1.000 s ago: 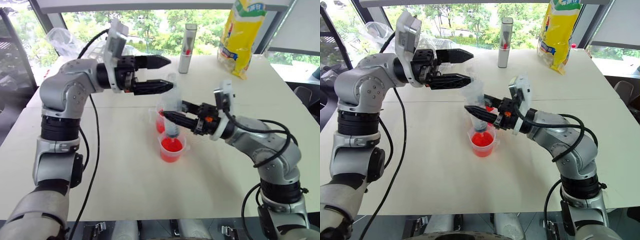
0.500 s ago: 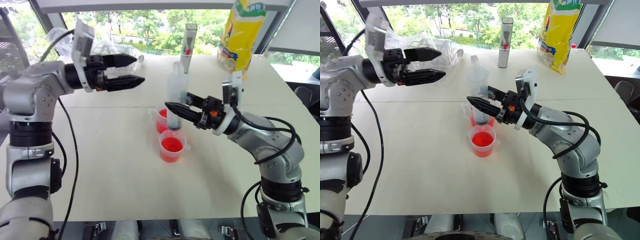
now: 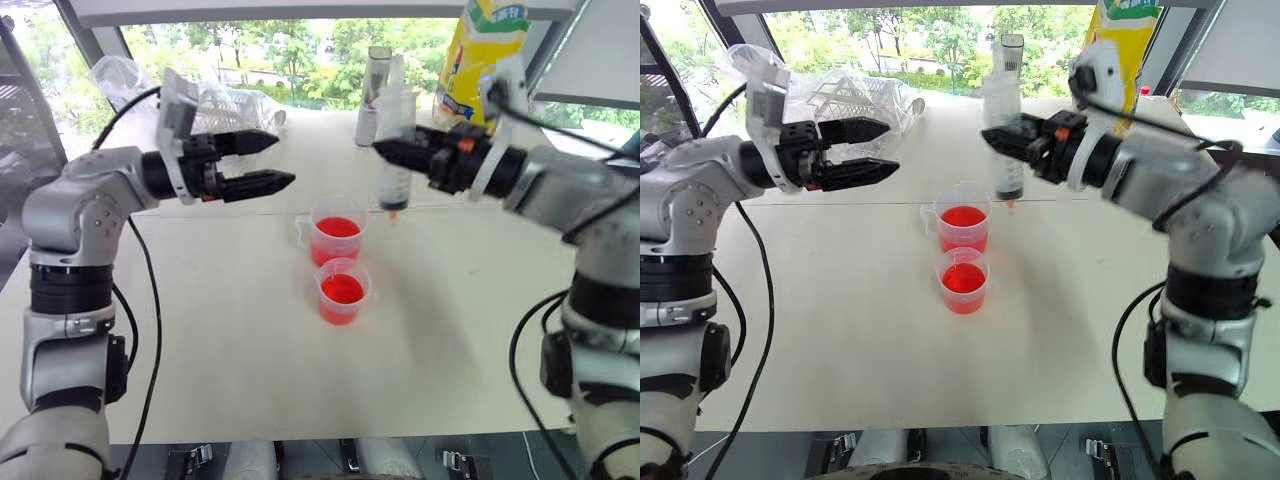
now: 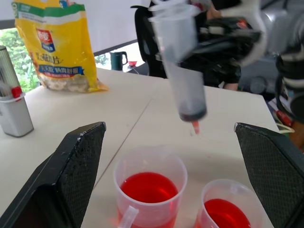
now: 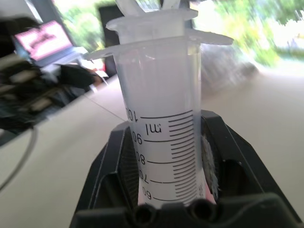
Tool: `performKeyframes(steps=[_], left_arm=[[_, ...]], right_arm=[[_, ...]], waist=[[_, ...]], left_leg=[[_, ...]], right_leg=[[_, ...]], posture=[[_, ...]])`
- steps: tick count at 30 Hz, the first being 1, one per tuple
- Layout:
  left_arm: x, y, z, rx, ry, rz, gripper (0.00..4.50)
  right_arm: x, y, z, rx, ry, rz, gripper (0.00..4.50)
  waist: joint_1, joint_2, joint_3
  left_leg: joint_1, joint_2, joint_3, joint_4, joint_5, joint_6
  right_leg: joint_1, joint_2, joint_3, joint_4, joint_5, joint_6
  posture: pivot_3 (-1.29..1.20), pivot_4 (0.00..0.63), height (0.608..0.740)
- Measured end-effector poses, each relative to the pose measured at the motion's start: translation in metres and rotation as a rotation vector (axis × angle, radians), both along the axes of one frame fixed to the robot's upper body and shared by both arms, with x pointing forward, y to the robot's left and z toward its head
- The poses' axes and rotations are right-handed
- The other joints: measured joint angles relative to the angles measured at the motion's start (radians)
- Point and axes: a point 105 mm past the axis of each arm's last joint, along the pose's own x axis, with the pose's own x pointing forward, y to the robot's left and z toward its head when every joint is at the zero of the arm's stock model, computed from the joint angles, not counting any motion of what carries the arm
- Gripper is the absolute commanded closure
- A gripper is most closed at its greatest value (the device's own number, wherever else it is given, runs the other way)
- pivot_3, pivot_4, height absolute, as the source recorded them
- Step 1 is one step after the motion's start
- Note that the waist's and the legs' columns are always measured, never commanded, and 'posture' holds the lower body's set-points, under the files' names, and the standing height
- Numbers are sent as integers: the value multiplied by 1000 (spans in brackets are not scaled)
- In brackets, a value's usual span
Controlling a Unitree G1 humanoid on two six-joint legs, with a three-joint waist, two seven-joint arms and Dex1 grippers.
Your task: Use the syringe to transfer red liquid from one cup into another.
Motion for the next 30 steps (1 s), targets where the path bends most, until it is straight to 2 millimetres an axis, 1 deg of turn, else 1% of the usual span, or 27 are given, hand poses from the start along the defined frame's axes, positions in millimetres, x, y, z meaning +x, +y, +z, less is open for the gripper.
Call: performKeyframes(steps=[2,4,9,12,15,17,19,22,24,25,26,28,30], left_arm=[[-1,1,-5,5,4,7,22],[-4,0,-10,13,5,7,22],[-11,2,-24,53,7,20,22],[-16,4,-30,77,3,32,22],[-20,3,-35,87,6,40,22],[-22,2,-36,89,4,43,22],[-24,1,-36,87,2,45,22],[-25,0,-35,85,-2,52,22],[-26,0,-36,87,0,59,0],[-26,0,-36,88,2,61,0],[-26,0,-36,90,4,63,0],[-26,2,-38,98,11,72,0],[-25,3,-38,98,13,75,0]], right_arm=[[7,-8,-10,-75,133,-51,3113],[12,-14,-26,-140,257,-91,3113],[23,-30,-81,-310,529,-209,3113],[28,-36,-103,-357,605,-268,3113],[28,-35,-134,-400,689,-290,3113],[27,-35,-149,-419,728,-297,3113],[29,-34,-156,-430,739,-312,3113],[33,-39,-162,-435,739,-346,3113],[35,-39,-164,-436,734,-350,2055],[35,-39,-165,-438,734,-353,1702],[34,-40,-168,-440,741,-357,1081],[32,-42,-172,-442,755,-357,65],[31,-41,-172,-441,757,-347,20]], waist=[[0,0,0],[-1,0,0],[-1,0,0],[-2,-1,0],[-1,-1,0],[-1,0,0],[-1,0,0],[-1,0,0],[-2,0,0],[-1,-1,0],[-1,-1,0],[-1,0,0],[-2,0,0]], left_leg=[[0,0,0,-1,0,0],[-1,0,0,-1,0,0],[-2,0,1,0,0,1],[-3,0,1,0,0,1],[-3,0,1,0,0,1],[-3,-1,1,0,0,1],[-3,-1,1,0,0,1],[-3,-1,1,0,0,1],[-3,-1,1,0,0,1],[-3,-1,1,0,0,1],[-3,-1,1,0,0,1],[-3,-1,1,0,0,1],[-3,-1,1,0,0,1]], right_leg=[[0,0,0,-1,0,0],[-1,0,1,-1,0,0],[-3,0,2,-1,0,0],[-3,0,2,-1,0,0],[-3,0,1,-1,0,0],[-3,0,1,-1,0,0],[-3,0,1,-1,0,0],[-3,1,1,-1,0,0],[-3,1,1,-1,0,0],[-2,1,1,-1,0,0],[-2,1,1,-1,0,0],[-3,1,1,-1,0,0],[-3,1,1,-1,0,0]], posture=[[0,150,740],[0,150,740],[0,150,740],[0,150,740],[0,150,740],[0,150,740],[0,150,740],[0,150,740],[0,150,740],[0,150,740],[0,150,740],[0,150,740],[0,150,740]])
